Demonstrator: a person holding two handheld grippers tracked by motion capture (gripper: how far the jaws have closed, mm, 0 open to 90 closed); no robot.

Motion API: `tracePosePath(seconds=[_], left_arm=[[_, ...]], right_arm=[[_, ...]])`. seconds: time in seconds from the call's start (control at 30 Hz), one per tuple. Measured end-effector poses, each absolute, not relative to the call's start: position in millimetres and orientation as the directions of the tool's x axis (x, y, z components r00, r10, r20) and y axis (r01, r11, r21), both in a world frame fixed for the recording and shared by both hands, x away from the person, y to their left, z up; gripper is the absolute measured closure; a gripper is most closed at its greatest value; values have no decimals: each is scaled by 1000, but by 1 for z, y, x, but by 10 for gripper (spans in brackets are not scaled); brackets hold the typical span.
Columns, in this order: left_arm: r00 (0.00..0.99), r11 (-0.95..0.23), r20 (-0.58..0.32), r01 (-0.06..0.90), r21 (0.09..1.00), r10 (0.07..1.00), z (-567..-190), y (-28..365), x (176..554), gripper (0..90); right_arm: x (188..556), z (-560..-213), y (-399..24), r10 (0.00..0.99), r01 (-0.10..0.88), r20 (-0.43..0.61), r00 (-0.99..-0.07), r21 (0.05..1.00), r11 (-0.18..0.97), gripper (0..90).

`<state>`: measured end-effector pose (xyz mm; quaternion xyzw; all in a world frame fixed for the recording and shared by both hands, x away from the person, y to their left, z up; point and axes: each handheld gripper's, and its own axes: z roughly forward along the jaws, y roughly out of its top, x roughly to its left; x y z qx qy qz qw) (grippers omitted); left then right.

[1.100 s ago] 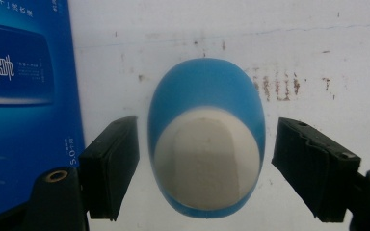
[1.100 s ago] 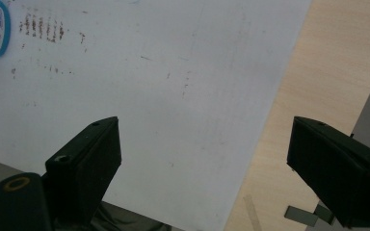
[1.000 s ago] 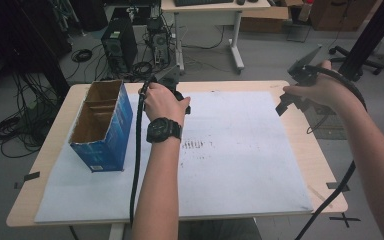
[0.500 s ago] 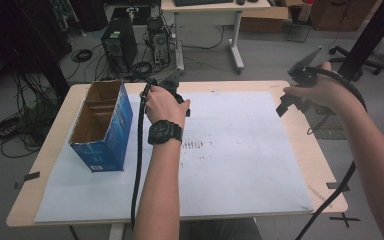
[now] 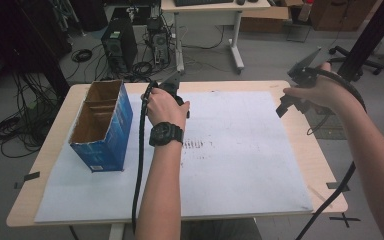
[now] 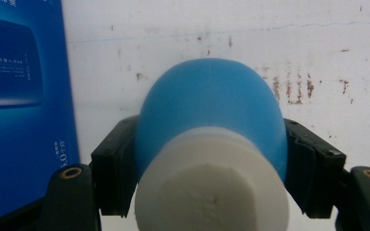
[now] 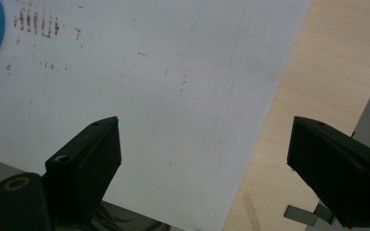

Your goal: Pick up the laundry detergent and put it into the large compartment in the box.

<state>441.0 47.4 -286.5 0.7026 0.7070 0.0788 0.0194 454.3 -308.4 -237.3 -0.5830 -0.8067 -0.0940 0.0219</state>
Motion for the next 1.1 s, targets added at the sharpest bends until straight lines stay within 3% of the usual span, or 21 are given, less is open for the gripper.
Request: tracePosePath(seconds=[1.1], left_arm=[[-10,2,57,989,145,998,-288,50,442,373]], right_arm=[[455,-239,-309,937,946,147,-316,120,301,118]])
